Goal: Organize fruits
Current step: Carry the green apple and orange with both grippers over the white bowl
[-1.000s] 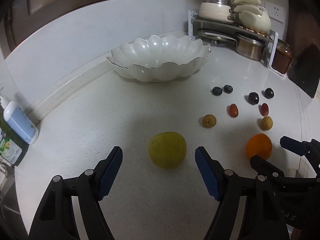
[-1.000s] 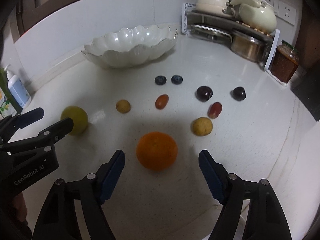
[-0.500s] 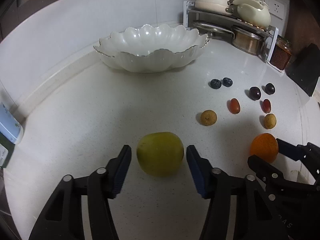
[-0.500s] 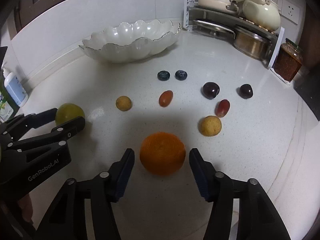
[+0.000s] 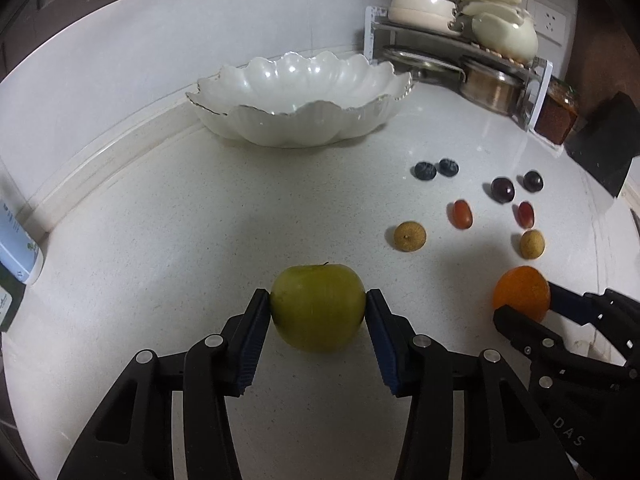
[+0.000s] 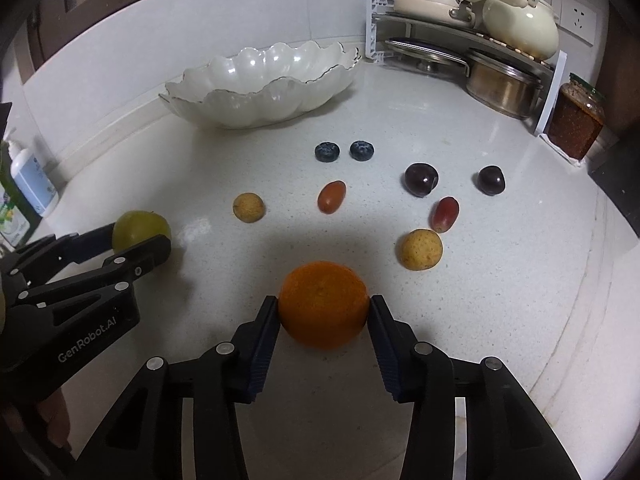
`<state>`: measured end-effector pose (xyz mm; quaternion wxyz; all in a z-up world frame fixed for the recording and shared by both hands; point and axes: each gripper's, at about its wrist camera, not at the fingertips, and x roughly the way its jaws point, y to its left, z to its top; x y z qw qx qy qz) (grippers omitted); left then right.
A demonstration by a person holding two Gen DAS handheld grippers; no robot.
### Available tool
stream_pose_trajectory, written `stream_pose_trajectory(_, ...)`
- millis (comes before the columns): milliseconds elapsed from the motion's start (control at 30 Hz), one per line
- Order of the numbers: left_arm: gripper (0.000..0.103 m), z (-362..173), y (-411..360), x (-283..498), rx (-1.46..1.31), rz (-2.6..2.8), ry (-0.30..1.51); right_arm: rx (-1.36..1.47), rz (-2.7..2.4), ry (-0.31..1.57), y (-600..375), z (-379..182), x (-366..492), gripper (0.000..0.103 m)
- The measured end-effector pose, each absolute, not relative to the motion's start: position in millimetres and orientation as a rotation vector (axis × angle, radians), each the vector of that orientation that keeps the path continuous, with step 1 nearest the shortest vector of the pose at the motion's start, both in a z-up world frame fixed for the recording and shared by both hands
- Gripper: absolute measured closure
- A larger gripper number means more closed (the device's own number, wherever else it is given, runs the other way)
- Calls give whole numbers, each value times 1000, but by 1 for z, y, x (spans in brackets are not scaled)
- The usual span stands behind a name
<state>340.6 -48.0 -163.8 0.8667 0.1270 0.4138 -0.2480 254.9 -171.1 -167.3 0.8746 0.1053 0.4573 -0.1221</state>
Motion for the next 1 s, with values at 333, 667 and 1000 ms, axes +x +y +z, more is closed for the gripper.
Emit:
stream_pose_trajectory(333, 55, -138, -48, 332, 200, -428, 827, 177, -165, 907, -183, -146, 263, 57)
stream_pose_trajectory(667, 55, -105, -49, 328, 117, -324, 771, 120, -58, 824, -196, -112, 279, 57)
stream_pose_trajectory(1000, 55, -77, -58, 335, 94, -273, 697, 92, -1, 735, -205, -83, 296, 57)
